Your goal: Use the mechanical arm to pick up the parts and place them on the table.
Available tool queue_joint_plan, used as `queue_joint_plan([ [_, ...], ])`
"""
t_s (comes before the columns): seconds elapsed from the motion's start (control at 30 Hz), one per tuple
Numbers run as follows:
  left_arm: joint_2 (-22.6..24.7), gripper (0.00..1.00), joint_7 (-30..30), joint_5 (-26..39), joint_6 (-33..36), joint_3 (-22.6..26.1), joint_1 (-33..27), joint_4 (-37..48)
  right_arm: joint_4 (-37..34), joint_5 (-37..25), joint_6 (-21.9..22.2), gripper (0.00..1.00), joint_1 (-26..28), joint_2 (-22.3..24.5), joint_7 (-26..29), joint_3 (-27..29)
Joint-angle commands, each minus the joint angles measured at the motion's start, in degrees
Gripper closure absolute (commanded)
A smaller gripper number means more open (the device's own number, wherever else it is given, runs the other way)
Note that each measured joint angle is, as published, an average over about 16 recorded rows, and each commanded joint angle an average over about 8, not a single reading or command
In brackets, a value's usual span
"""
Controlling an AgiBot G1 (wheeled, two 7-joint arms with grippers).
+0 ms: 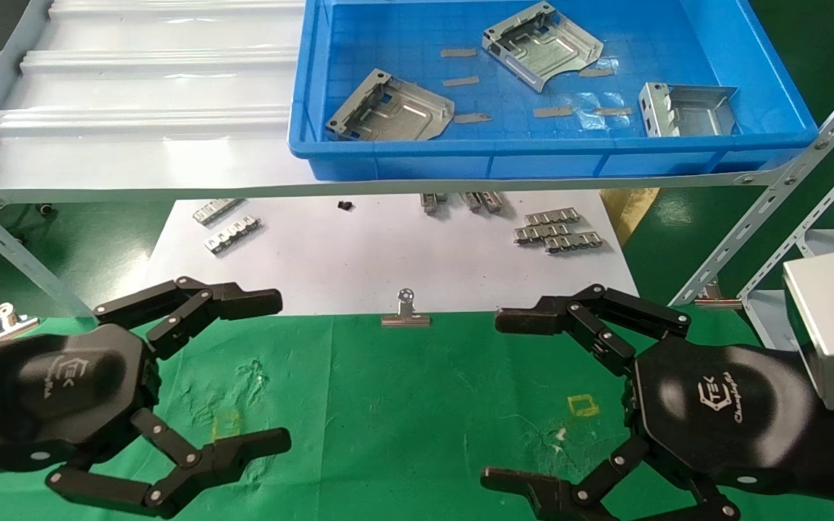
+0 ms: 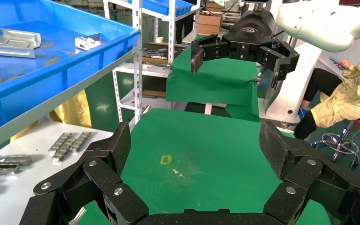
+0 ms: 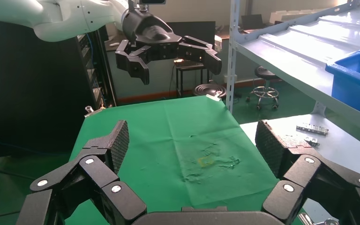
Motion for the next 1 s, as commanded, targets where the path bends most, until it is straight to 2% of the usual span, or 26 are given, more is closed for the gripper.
queue_joint_plan([
  [0.03, 0.0, 0.63, 0.0, 0.0, 0.0, 0.0, 0.0, 0.0, 0.0, 0.0, 0.0, 0.0, 0.0, 0.0, 0.0, 0.0],
  [0.13, 0.0, 1.0, 0.0, 0.0, 0.0, 0.0, 0.0, 0.0, 0.0, 0.0, 0.0, 0.0, 0.0, 0.0, 0.0, 0.0],
  [1.0, 0.0, 1.0, 0.0, 0.0, 0.0, 0.0, 0.0, 0.0, 0.0, 0.0, 0.0, 0.0, 0.0, 0.0, 0.0, 0.0],
])
